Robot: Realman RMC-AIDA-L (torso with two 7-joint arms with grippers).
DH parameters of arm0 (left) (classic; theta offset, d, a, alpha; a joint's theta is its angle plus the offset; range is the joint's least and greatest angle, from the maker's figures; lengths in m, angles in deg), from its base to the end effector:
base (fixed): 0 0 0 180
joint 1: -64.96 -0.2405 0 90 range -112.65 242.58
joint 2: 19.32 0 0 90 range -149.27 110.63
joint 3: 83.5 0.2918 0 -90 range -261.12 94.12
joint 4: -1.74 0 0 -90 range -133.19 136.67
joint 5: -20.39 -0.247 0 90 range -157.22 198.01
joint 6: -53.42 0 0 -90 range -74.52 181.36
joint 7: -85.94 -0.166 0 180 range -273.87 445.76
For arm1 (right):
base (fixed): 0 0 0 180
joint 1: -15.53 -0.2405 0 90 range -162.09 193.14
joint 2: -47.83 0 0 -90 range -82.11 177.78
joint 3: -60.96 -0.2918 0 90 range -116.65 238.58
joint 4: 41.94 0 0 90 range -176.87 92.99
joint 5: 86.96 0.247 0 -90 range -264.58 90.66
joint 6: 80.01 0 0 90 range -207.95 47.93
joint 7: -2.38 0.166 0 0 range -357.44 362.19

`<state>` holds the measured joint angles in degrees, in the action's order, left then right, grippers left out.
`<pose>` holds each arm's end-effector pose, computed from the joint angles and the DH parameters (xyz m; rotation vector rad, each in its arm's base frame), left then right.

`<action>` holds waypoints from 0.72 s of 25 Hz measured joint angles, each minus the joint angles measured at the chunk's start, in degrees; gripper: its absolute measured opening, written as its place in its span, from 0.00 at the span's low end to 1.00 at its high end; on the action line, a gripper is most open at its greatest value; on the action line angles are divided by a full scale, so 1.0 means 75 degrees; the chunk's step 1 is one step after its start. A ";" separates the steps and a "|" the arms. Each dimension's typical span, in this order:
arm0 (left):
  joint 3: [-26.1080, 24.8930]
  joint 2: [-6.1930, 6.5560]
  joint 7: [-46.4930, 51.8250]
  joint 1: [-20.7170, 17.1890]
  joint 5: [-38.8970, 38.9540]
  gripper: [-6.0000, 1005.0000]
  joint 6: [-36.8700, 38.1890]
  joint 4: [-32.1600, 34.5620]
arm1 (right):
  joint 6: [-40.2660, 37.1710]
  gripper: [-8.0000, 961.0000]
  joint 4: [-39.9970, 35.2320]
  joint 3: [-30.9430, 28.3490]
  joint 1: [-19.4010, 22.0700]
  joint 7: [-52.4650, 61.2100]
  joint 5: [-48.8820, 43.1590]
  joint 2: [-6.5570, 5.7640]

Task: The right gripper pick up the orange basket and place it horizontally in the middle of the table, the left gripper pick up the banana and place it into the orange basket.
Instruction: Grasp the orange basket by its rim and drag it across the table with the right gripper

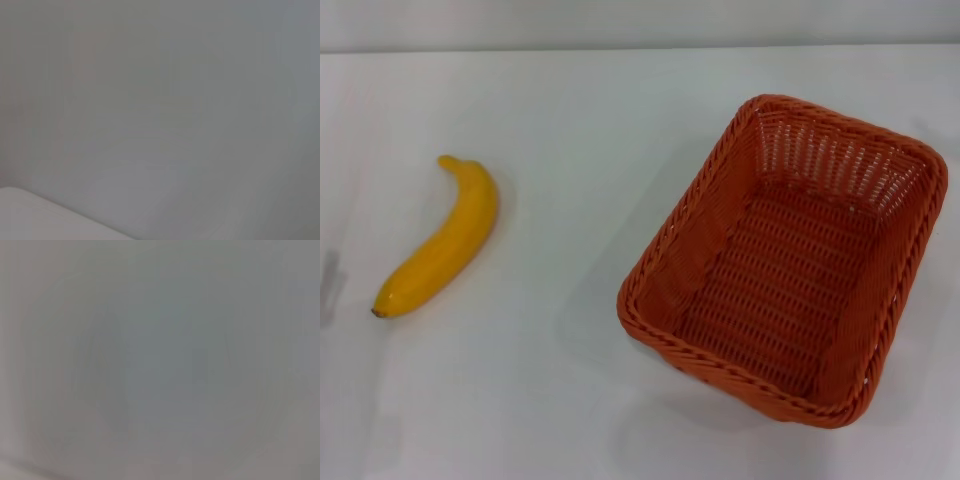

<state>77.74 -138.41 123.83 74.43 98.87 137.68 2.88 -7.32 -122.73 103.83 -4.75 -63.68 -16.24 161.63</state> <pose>-0.4585 0.2443 -0.0153 -1.3219 -0.8837 -0.9682 0.2708 0.4231 0.1802 -2.1022 0.6231 0.5291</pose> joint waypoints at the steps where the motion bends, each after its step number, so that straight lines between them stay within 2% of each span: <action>1: 0.0000 0.0000 0.0000 0.0008 0.0001 0.85 0.0001 -0.0001 | 0.0495 0.90 -0.0305 0.0097 -0.0325 0.0657 -0.0526 -0.0125; 2: 0.0002 0.0000 0.0000 0.0018 -0.0001 0.85 0.0001 0.0000 | 0.0822 0.90 -0.0428 0.0169 -0.0561 0.1052 -0.0783 -0.0212; 3: 0.0002 0.0000 0.0000 0.0033 -0.0002 0.85 0.0001 0.0000 | 0.1339 0.90 -0.0415 0.0268 -0.0922 0.1447 -0.1069 -0.0370; 5: 0.0004 -0.0001 0.0000 0.0087 -0.0008 0.85 0.0000 0.0000 | 0.2271 0.90 -0.0120 0.0418 -0.1619 0.2100 -0.1467 -0.0600; 7: 0.0005 -0.0001 0.0000 0.0178 -0.0013 0.85 -0.0003 0.0000 | 0.2769 0.90 0.0227 0.0463 -0.2103 0.2374 -0.1718 -0.0682; 9: 0.0005 0.0000 0.0000 0.0276 -0.0043 0.85 -0.0017 0.0000 | 0.3000 0.90 0.0471 0.0507 -0.2435 0.2523 -0.2081 -0.0688; 12: 0.0005 0.0000 0.0024 0.0370 -0.0112 0.85 -0.0045 0.0012 | 0.3017 0.89 0.0766 0.0752 -0.2848 0.2559 -0.3018 -0.0549; 13: 0.0005 0.0000 0.0041 0.0377 -0.0125 0.85 -0.0046 0.0012 | 0.2887 0.89 0.1028 0.0928 -0.3105 0.2545 -0.3625 -0.0411; 14: 0.0005 -0.0001 0.0059 0.0376 -0.0127 0.85 -0.0047 0.0007 | 0.2821 0.89 0.1113 0.0979 -0.3185 0.2539 -0.3808 -0.0363; 18: 0.0007 -0.0001 0.0080 0.0411 -0.0127 0.85 -0.0057 -0.0048 | 0.2146 0.89 0.1569 0.1463 -0.3569 0.2513 -0.4926 0.0011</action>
<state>77.80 -138.41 124.43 77.51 97.91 137.25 2.52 8.77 -110.96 114.80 -31.51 -44.84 -53.19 161.71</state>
